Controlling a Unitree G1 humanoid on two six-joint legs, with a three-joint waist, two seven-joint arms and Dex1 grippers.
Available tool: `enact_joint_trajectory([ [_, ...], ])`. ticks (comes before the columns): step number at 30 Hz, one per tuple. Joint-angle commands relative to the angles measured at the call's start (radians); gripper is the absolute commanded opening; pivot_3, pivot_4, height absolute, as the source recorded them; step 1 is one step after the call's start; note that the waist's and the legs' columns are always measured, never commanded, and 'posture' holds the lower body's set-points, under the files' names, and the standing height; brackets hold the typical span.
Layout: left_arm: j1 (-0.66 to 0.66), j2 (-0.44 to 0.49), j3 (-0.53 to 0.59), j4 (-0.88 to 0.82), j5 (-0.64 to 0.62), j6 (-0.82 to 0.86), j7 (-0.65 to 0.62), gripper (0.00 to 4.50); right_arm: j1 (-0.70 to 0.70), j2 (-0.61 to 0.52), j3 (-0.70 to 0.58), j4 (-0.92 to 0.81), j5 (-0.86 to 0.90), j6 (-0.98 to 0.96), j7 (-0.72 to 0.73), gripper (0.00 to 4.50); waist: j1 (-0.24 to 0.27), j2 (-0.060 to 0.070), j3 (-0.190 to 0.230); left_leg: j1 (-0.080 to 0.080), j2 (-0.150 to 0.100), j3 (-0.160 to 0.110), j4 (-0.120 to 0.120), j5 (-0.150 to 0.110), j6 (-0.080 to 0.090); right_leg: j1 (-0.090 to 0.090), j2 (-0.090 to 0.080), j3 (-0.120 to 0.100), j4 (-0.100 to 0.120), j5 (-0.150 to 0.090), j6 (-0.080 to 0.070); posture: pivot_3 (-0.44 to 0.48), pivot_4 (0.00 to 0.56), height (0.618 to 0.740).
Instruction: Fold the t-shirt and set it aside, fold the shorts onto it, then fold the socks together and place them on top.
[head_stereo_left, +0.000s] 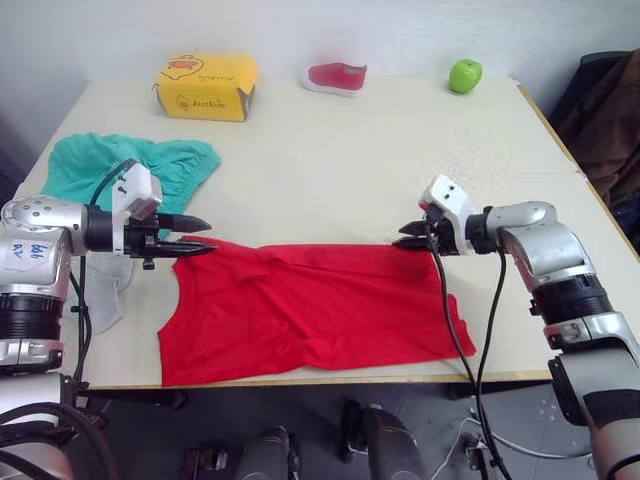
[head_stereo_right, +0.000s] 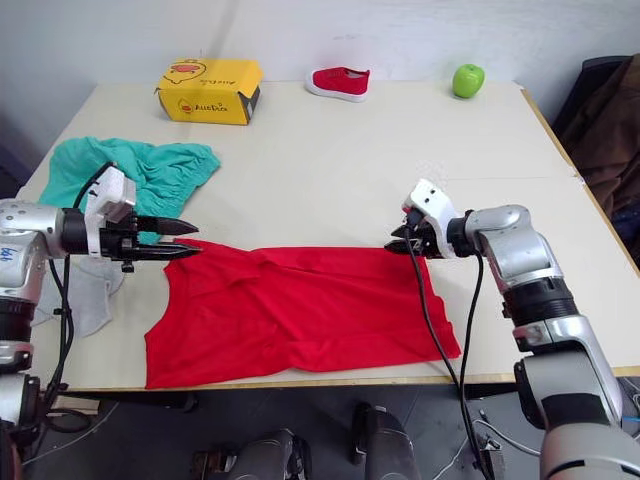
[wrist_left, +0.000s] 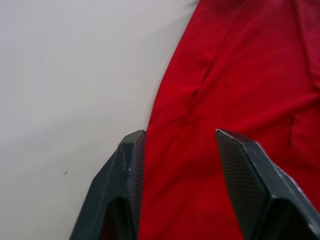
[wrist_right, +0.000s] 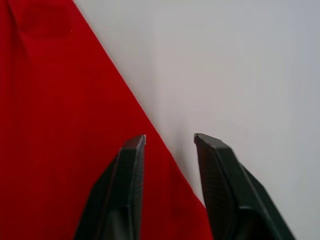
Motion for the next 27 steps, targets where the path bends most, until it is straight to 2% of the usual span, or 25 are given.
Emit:
enact_joint_trajectory([
  [1,0.016,-0.013,0.030,-0.175,-0.079,0.070,0.026,3.42,-0.048,0.011,0.019,0.064,-0.032,-0.010,0.034,2.98,0.001,0.000,0.000,0.000,0.000,0.000,0.000,0.000,0.000,0.000,0.000,0.000,0.000,0.000,0.000,0.000,0.150,0.740],
  [3,0.027,-0.033,0.027,-0.232,-0.094,0.080,0.050,4.01,-0.066,0.021,0.030,0.103,-0.044,-0.015,0.052,2.99,0.001,0.000,0.000,0.000,0.000,0.000,0.000,0.000,0.000,0.000,0.000,0.000,0.000,0.000,0.000,0.000,0.150,0.740],
  [5,0.023,-0.057,0.024,-0.270,-0.108,0.091,0.077,4.50,-0.080,0.029,0.038,0.126,-0.053,-0.016,0.072,2.60,-0.001,0.000,0.000,0.000,0.000,0.000,0.000,0.000,0.000,0.000,0.000,0.000,0.000,0.000,0.000,0.000,0.150,0.740],
  [8,0.016,-0.081,0.010,-0.301,-0.113,0.101,0.099,4.50,-0.085,0.032,0.057,0.132,-0.071,-0.018,0.121,1.67,-0.002,0.000,0.000,0.000,0.000,0.000,0.000,0.000,0.000,0.000,0.000,0.000,0.000,0.000,0.000,0.000,0.150,0.740],
  [12,0.011,-0.098,-0.004,-0.310,-0.106,0.095,0.116,4.50,-0.089,0.038,0.083,0.166,-0.119,-0.071,0.126,0.21,-0.009,0.000,0.000,0.000,0.000,0.000,0.000,0.000,0.000,0.000,0.000,0.000,0.000,0.000,0.000,0.000,0.150,0.740],
  [13,0.011,-0.101,-0.005,-0.311,-0.105,0.092,0.119,4.50,-0.095,0.042,0.086,0.187,-0.132,-0.090,0.123,0.02,-0.010,0.000,0.000,0.000,0.000,0.000,0.000,0.000,0.000,0.000,0.000,0.000,0.000,0.000,0.000,0.000,0.150,0.740],
  [16,0.018,-0.108,-0.009,-0.321,-0.104,0.085,0.129,4.50,-0.136,0.068,0.086,0.281,-0.168,-0.154,0.095,0.02,-0.012,0.000,0.000,0.000,0.000,0.000,0.000,0.000,0.000,0.000,0.000,0.000,0.000,0.000,0.000,0.000,0.150,0.740],
  [23,0.025,-0.131,-0.013,-0.347,-0.114,0.077,0.155,4.50,-0.370,0.181,0.070,0.677,-0.270,-0.390,-0.072,0.02,-0.017,0.003,0.002,0.001,0.000,0.000,0.000,0.000,-0.001,0.000,0.000,0.001,0.001,0.000,-0.001,0.000,0.150,0.740],
  [27,0.024,-0.140,-0.018,-0.344,-0.107,0.064,0.167,4.50,-0.424,0.226,0.060,0.796,-0.315,-0.465,-0.154,0.02,-0.017,0.003,0.002,0.000,0.001,0.000,-0.001,0.000,-0.001,0.000,0.000,0.001,0.001,-0.001,-0.001,0.000,0.150,0.740],
])
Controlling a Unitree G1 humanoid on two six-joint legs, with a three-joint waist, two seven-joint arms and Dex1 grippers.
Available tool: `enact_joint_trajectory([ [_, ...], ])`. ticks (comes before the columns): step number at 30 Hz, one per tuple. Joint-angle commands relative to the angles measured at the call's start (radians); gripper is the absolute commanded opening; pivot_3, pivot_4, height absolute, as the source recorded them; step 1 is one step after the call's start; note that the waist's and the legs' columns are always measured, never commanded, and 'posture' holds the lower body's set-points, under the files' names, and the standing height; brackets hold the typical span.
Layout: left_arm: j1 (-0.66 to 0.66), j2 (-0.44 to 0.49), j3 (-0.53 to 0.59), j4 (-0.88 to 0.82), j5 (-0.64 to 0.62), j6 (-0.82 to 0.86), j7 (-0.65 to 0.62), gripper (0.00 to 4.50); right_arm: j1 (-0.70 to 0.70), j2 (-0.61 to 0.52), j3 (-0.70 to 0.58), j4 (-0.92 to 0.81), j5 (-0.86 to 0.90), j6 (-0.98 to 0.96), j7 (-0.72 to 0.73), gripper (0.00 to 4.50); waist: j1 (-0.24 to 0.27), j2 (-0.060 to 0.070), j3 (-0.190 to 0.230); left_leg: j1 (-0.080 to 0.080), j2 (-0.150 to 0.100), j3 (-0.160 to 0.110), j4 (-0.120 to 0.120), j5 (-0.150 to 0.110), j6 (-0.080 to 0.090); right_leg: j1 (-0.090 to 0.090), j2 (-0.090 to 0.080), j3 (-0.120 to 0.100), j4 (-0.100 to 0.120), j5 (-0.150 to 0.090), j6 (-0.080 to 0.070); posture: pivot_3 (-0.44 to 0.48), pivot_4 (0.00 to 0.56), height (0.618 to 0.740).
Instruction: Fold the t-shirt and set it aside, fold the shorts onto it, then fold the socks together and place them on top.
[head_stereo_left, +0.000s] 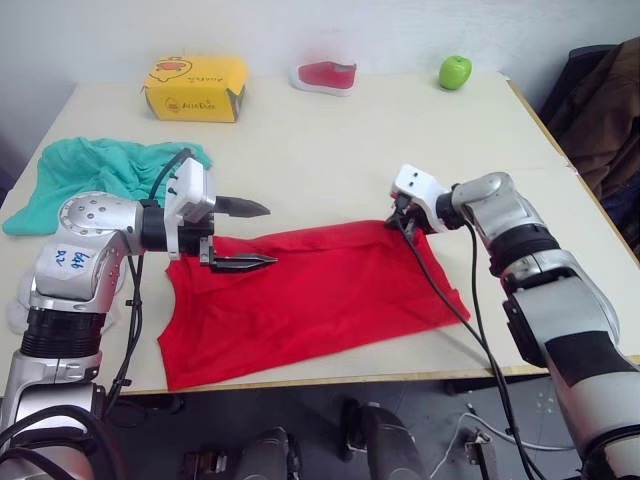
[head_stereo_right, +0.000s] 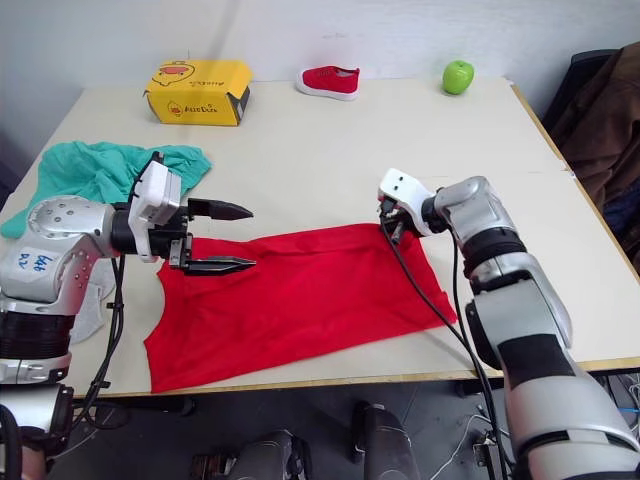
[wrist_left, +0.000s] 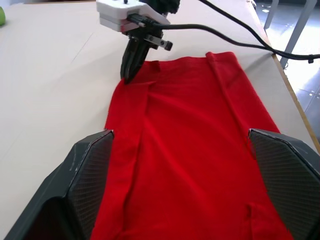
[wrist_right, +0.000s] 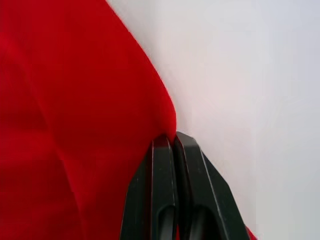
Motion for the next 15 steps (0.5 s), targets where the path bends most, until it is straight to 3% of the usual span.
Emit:
enact_joint_trajectory([
  [1,-0.008,0.002,0.014,-0.026,-0.006,-0.021,0.016,4.50,-0.039,0.022,-0.019,0.073,-0.037,-0.070,-0.088,0.02,0.000,0.000,0.000,0.000,0.000,0.000,0.000,0.000,0.000,0.000,0.000,0.000,0.000,0.000,0.000,0.000,0.150,0.740],
  [6,-0.016,-0.004,0.009,0.002,0.005,-0.042,0.032,4.50,-0.056,0.026,-0.038,0.107,-0.062,-0.094,-0.124,0.02,0.002,0.000,0.000,0.000,0.000,-0.001,0.001,0.000,0.000,0.000,0.000,0.000,0.000,0.000,0.000,0.000,0.150,0.740],
  [12,-0.080,-0.008,-0.012,0.177,0.066,-0.120,0.032,4.50,-0.067,-0.049,-0.120,0.031,-0.007,-0.078,-0.086,1.95,0.004,0.001,0.001,-0.001,0.000,-0.001,0.000,0.000,0.000,0.000,0.000,0.000,0.000,0.000,0.000,0.000,0.150,0.740],
  [13,-0.103,-0.007,-0.018,0.239,0.084,-0.148,0.023,4.50,-0.050,-0.075,-0.146,-0.028,0.022,-0.044,-0.046,2.29,0.004,0.002,0.001,-0.001,0.000,-0.001,0.000,0.000,0.000,0.000,0.000,0.000,0.000,0.000,0.000,0.000,0.150,0.740],
  [15,-0.155,-0.005,-0.036,0.378,0.123,-0.200,0.000,4.50,0.063,-0.145,-0.201,-0.301,0.098,0.132,0.047,2.92,0.007,0.003,0.001,-0.001,0.000,-0.001,0.000,0.000,0.000,0.000,0.000,0.000,0.000,0.000,0.000,0.000,0.150,0.740],
])
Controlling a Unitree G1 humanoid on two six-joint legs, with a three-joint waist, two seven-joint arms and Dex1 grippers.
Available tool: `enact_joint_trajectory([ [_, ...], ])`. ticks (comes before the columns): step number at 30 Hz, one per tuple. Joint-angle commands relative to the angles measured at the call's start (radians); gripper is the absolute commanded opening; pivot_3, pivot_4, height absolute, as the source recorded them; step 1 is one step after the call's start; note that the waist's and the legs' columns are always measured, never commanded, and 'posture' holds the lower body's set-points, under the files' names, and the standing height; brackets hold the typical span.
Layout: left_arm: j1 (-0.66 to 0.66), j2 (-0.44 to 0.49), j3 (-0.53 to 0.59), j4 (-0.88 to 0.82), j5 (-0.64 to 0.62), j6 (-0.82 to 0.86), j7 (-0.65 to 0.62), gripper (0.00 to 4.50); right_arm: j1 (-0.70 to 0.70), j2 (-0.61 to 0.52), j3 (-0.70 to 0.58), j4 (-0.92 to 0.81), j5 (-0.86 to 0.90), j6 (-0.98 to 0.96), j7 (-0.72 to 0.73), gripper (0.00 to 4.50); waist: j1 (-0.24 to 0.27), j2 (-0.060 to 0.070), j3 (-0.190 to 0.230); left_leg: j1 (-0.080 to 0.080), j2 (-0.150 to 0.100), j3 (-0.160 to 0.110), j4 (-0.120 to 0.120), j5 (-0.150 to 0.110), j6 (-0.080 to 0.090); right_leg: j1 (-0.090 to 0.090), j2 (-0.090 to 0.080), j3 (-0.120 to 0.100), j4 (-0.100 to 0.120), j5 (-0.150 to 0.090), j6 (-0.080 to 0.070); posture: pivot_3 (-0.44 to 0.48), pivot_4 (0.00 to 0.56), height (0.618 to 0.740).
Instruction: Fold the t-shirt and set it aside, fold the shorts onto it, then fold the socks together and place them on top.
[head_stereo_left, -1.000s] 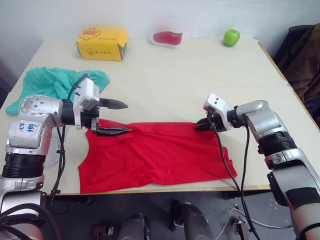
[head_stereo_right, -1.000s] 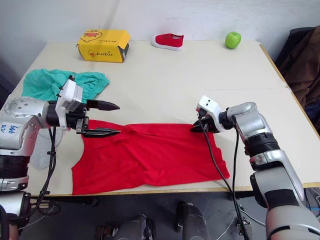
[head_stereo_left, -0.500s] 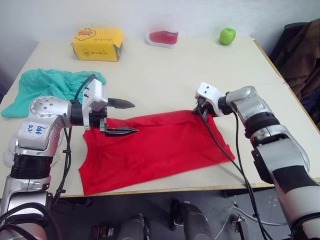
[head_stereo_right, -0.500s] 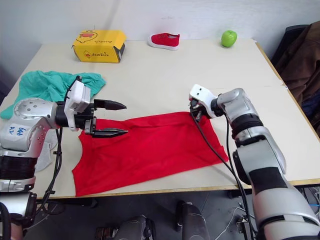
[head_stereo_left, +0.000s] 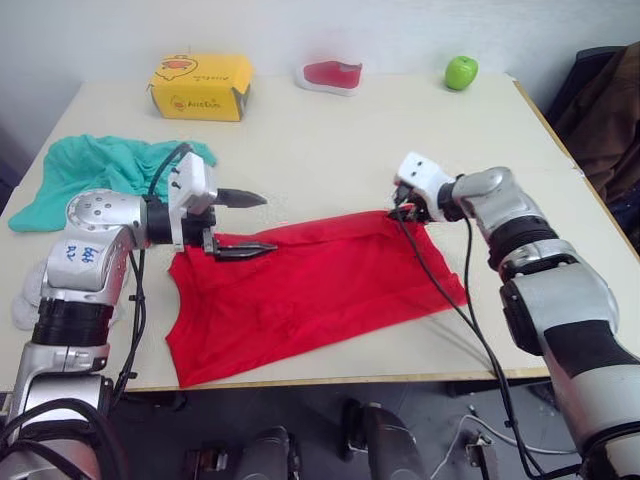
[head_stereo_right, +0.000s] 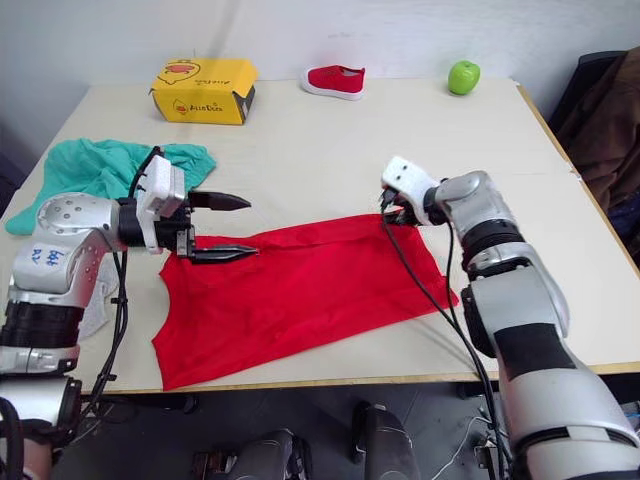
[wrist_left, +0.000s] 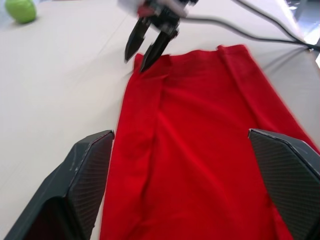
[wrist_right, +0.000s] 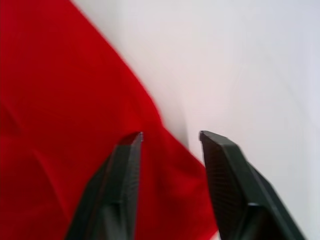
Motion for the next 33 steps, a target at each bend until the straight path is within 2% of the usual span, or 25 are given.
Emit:
enact_joint_trajectory([
  [1,-0.095,0.010,-0.022,0.227,0.076,-0.115,-0.039,4.50,0.180,-0.128,-0.118,-0.524,0.153,0.308,0.135,3.21,0.007,0.000,0.000,-0.001,0.000,-0.001,0.000,0.000,0.000,0.000,0.000,0.000,0.000,0.000,0.000,0.000,0.150,0.740],
  [5,-0.231,-0.003,-0.071,0.547,0.185,-0.268,-0.054,4.50,0.531,-0.231,-0.280,-1.264,0.325,0.888,0.090,4.45,0.026,0.000,0.000,-0.004,0.001,-0.008,0.000,0.000,0.000,0.000,0.002,0.000,-0.002,-0.001,0.001,0.000,0.150,0.740],
  [8,-0.329,-0.026,-0.094,0.754,0.256,-0.365,-0.038,4.50,0.676,-0.195,-0.440,-1.610,0.393,1.275,-0.013,4.45,0.028,0.001,0.000,-0.006,0.000,-0.007,0.002,0.000,0.000,-0.001,0.002,0.000,-0.002,0.000,0.002,0.000,0.150,0.740],
  [10,-0.383,-0.041,-0.104,0.856,0.295,-0.403,-0.023,4.50,0.729,-0.140,-0.531,-1.766,0.404,1.471,-0.073,4.45,0.029,0.000,0.000,-0.006,-0.001,-0.007,0.003,0.000,0.000,0.000,0.002,0.001,-0.001,0.001,0.003,0.000,0.150,0.740],
  [12,-0.413,-0.054,-0.120,0.921,0.335,-0.440,-0.014,4.50,0.813,-0.062,-0.614,-1.858,0.430,1.543,-0.141,4.45,0.030,-0.002,-0.001,-0.004,-0.001,-0.007,0.004,0.000,0.000,0.001,0.002,0.002,-0.001,0.001,0.003,0.000,0.150,0.740],
  [15,-0.433,-0.072,-0.147,0.989,0.397,-0.490,0.017,4.50,0.981,0.062,-0.693,-1.974,0.498,1.552,-0.242,4.45,0.030,-0.005,-0.003,-0.002,-0.001,-0.008,0.001,0.000,0.000,0.002,0.002,0.001,-0.002,0.001,0.002,0.000,0.150,0.740],
  [17,-0.440,-0.080,-0.156,1.018,0.429,-0.509,0.042,4.50,1.060,0.114,-0.700,-2.028,0.532,1.552,-0.300,4.45,0.029,-0.005,-0.003,-0.003,-0.002,-0.007,-0.001,0.000,0.000,0.001,0.002,0.002,-0.002,0.001,0.003,0.000,0.150,0.740],
  [21,-0.445,-0.092,-0.162,1.049,0.474,-0.529,0.068,4.50,1.120,0.220,-0.744,-2.045,0.576,1.552,-0.435,4.45,0.026,-0.005,-0.003,-0.002,-0.005,-0.005,-0.001,0.001,0.002,0.001,0.003,0.004,-0.002,0.002,0.004,0.000,0.150,0.740],
  [30,-0.429,-0.105,-0.155,1.066,0.515,-0.548,0.089,4.50,1.215,0.347,-0.789,-2.031,0.792,1.552,-0.631,4.45,0.023,-0.006,-0.003,0.001,-0.005,-0.004,-0.003,0.001,0.001,0.002,0.003,0.006,-0.002,0.002,0.004,0.000,0.150,0.740],
  [33,-0.424,-0.110,-0.155,1.066,0.519,-0.555,0.087,3.88,1.183,0.383,-0.812,-1.964,0.845,1.552,-0.704,4.50,0.021,-0.009,-0.005,0.002,-0.004,-0.003,-0.003,0.001,0.001,0.002,0.003,0.007,-0.002,0.002,0.004,0.000,0.150,0.740],
])
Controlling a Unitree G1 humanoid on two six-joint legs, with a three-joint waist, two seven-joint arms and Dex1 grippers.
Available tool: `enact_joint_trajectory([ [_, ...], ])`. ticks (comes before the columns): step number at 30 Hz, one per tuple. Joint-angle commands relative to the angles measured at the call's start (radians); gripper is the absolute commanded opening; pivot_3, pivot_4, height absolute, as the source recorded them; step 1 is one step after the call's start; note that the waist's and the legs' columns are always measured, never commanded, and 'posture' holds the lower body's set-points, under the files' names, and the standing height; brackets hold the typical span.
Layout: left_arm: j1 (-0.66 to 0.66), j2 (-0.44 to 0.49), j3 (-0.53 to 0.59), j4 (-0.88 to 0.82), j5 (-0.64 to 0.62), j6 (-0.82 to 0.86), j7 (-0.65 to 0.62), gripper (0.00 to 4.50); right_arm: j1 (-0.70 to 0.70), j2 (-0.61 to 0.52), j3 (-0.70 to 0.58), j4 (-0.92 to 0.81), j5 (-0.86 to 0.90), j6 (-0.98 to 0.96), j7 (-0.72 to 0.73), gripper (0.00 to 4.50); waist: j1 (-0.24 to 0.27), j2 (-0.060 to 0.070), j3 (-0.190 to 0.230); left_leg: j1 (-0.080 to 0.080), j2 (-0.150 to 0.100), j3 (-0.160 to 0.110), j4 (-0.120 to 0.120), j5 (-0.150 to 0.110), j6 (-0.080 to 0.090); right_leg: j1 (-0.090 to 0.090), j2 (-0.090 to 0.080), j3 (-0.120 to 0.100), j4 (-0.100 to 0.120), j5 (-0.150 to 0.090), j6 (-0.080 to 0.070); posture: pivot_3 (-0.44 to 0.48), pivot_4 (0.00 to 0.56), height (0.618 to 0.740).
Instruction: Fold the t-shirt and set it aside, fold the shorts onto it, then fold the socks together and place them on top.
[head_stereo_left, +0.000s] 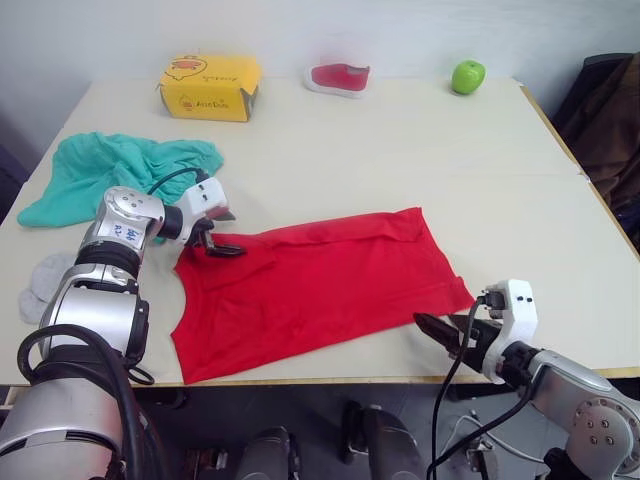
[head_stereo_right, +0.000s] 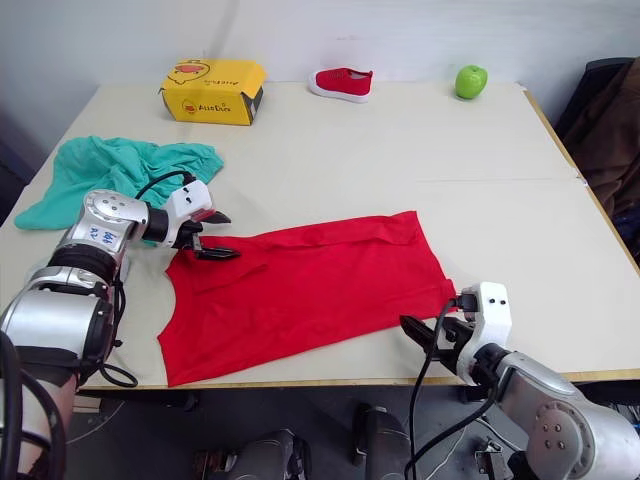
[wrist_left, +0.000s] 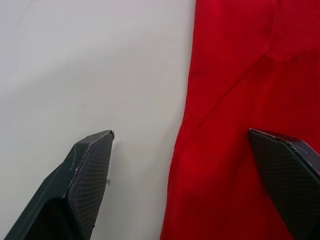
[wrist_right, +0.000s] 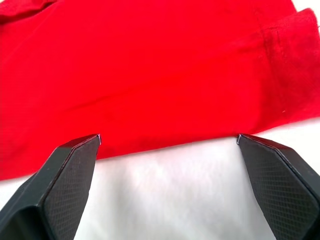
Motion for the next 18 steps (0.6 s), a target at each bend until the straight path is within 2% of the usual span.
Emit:
enact_joint_trajectory([
  [1,-0.005,0.000,0.010,-0.009,0.012,-0.018,0.003,3.59,-0.012,0.022,-0.009,0.068,0.074,0.008,-0.078,4.50,-0.002,-0.003,-0.002,0.000,0.000,0.001,0.000,0.000,0.000,0.000,0.000,0.001,0.000,0.000,0.000,0.000,0.150,0.740],
  [12,0.001,-0.002,0.020,-0.010,0.017,-0.027,-0.005,0.16,0.039,0.019,-0.050,0.066,0.403,0.008,-0.308,4.50,-0.002,-0.006,-0.004,0.001,0.001,0.001,0.000,0.000,0.000,0.000,0.000,0.001,0.000,0.000,0.000,0.000,0.150,0.740],
  [15,0.005,-0.007,0.026,-0.015,0.009,-0.030,-0.023,0.05,0.056,0.031,-0.056,0.066,0.520,0.008,-0.392,4.50,-0.001,-0.006,-0.004,0.001,0.001,0.001,0.000,0.000,0.000,0.000,0.000,0.002,0.000,0.000,0.000,0.000,0.150,0.740],
  [18,0.010,-0.011,0.031,-0.018,0.006,-0.032,-0.035,0.05,0.027,0.054,-0.056,0.121,0.547,0.008,-0.476,4.50,-0.002,-0.006,-0.004,0.001,0.001,0.002,0.000,0.000,0.000,0.000,0.000,0.002,0.000,0.000,0.000,0.000,0.150,0.740],
])
